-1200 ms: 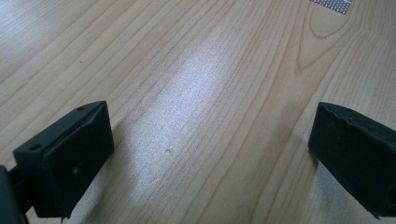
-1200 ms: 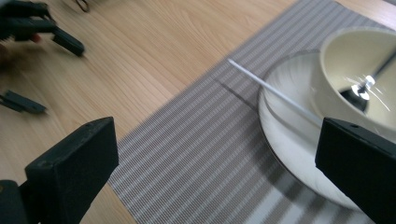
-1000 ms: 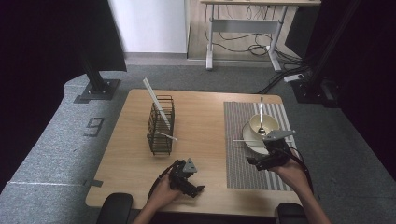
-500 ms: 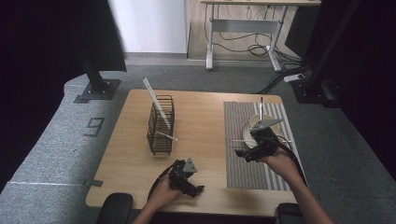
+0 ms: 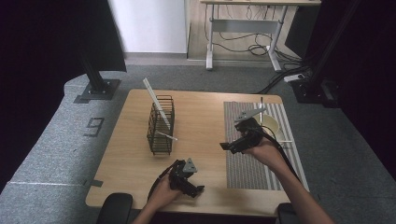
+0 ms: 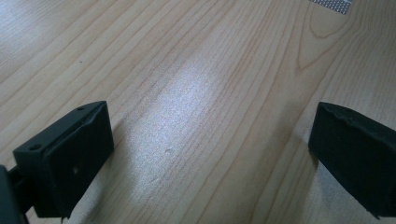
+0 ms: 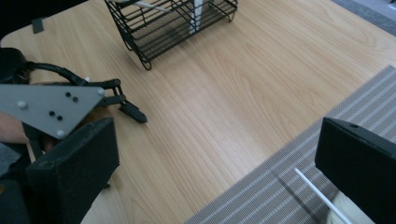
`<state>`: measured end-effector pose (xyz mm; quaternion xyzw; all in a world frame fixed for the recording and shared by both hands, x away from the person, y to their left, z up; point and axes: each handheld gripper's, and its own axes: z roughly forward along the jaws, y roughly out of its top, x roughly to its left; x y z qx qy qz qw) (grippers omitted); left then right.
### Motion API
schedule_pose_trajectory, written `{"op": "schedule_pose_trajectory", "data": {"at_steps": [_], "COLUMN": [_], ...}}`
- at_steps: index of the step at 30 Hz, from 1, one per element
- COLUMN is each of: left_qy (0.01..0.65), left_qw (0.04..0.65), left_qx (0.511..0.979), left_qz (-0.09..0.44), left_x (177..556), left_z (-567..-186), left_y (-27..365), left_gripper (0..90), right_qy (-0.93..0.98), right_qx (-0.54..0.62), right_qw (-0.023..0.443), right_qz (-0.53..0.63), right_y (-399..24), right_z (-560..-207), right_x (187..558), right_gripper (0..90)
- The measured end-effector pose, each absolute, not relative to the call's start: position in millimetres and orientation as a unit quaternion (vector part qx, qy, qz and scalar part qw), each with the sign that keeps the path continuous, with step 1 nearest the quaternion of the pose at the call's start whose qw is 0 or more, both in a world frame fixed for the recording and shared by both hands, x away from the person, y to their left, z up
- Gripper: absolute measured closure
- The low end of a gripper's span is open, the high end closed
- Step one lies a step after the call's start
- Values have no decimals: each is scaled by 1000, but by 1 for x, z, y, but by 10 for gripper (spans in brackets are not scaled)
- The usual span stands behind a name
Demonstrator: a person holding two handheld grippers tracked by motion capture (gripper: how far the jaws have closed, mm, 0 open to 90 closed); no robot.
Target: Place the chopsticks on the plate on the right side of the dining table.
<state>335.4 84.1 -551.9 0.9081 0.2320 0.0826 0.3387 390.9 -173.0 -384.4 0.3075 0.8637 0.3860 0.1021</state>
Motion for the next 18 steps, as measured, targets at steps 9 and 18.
{"op": "schedule_pose_trajectory", "data": {"at_steps": [9,18], "left_qy": [232,234], "left_qw": [339,338], "left_qx": [908,907], "left_qz": [83,84], "left_x": [335,335], "left_z": [-552,-552], "left_y": [84,84], "left_gripper": [0,0], "right_qy": [873,882], "right_qx": [280,252], "right_qw": [101,94], "right_qz": [387,387], "right_y": [-144,-107], "right_z": [-375,-367], "right_x": [397,399], "right_gripper": [0,4]}}
